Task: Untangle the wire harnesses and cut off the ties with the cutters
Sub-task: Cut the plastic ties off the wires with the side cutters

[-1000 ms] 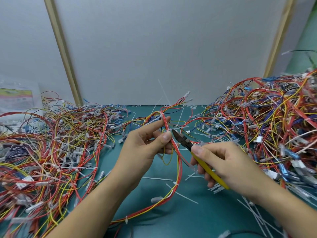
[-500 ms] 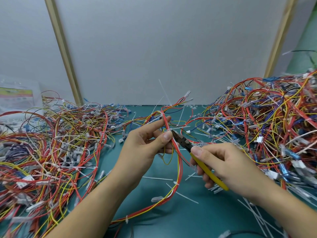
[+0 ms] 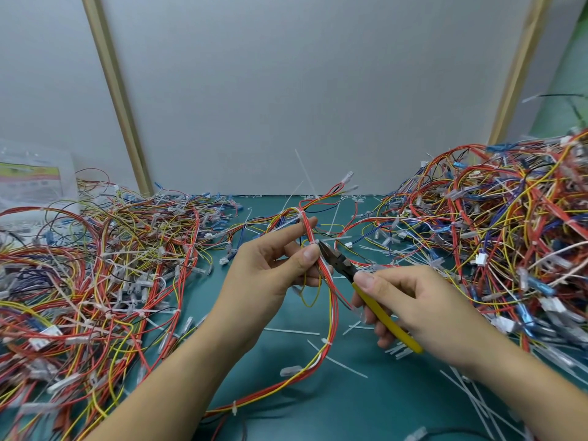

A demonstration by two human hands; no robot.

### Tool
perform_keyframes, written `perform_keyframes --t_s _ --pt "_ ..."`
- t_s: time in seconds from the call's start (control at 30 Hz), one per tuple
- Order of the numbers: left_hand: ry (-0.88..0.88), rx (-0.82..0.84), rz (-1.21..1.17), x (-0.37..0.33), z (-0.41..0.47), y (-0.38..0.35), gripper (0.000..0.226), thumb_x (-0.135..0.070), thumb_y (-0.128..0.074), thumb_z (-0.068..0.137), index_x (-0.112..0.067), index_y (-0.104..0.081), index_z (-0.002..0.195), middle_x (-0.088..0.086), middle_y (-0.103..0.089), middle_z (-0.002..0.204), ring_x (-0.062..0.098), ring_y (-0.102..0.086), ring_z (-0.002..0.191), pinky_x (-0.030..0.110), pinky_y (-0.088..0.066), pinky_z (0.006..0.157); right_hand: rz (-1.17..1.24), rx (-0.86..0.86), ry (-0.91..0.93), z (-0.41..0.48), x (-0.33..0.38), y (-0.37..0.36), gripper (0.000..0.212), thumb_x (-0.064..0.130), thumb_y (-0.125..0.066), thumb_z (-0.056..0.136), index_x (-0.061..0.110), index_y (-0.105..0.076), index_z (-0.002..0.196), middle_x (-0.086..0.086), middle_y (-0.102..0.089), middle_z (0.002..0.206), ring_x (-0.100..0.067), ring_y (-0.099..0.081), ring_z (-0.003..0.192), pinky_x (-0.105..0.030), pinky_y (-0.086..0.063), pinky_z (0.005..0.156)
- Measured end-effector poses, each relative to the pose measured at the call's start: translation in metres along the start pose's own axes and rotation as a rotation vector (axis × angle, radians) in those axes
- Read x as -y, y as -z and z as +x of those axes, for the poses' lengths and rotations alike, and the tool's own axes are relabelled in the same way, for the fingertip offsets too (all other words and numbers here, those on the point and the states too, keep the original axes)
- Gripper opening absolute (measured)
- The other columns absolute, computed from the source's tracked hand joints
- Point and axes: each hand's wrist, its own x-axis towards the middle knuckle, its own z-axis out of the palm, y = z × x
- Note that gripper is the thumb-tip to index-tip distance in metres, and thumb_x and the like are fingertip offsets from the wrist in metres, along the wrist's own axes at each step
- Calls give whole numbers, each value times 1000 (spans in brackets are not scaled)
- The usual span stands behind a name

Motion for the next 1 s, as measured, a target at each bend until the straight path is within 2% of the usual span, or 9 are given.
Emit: perform_keyframes --t_s 0.1,0.2,0.37,0.63,0.8,1.0 --pt "3 -1 -1 0 -1 0 40 -20 -69 83 -22 -68 123 8 -62 70 18 -65 68 53 -54 83 -5 -2 -1 0 1 0 52 58 -57 80 9 -72 73 -18 -64 69 -24 -61 55 -47 -59 56" --pt "3 2 0 0 0 -1 40 -21 -69 82 -23 -69 122 7 -62 69 19 -65 68 58 -52 85 -10 1 -1 0 2 0 52 59 -57 79 9 -71 72 -18 -63 69 -23 -60 54 -45 -59 55" --pt "1 4 0 1 -1 0 38 -23 -69 81 -24 -69 120 6 -64 69 19 -66 68 55 -54 82 4 5 -21 -1 1 -2 54 61 -56 76 9 -71 72 -9 -63 65 -22 -59 55 -45 -59 56" --pt "5 4 -1 1 -1 0 40 -23 -69 81 -23 -69 121 8 -65 72 19 -66 68 59 -51 86 31 4 -39 -2 2 -3 54 59 -57 77 7 -71 75 -8 -62 65 -23 -59 55 -46 -58 58" --pt "-3 11 -10 3 0 -1 40 -22 -69 82 -22 -69 121 4 -64 69 18 -66 68 55 -54 84 42 12 -48 -2 3 -4 55 60 -57 75 7 -71 75 -8 -63 66 -23 -59 56 -47 -59 58" --pt "-16 27 -25 6 0 0 40 -18 -68 84 -21 -68 123 6 -63 70 18 -65 69 40 -57 79 80 30 -56 -1 2 -4 52 56 -57 78 6 -71 74 -8 -62 66 -24 -59 56 -43 -58 55"
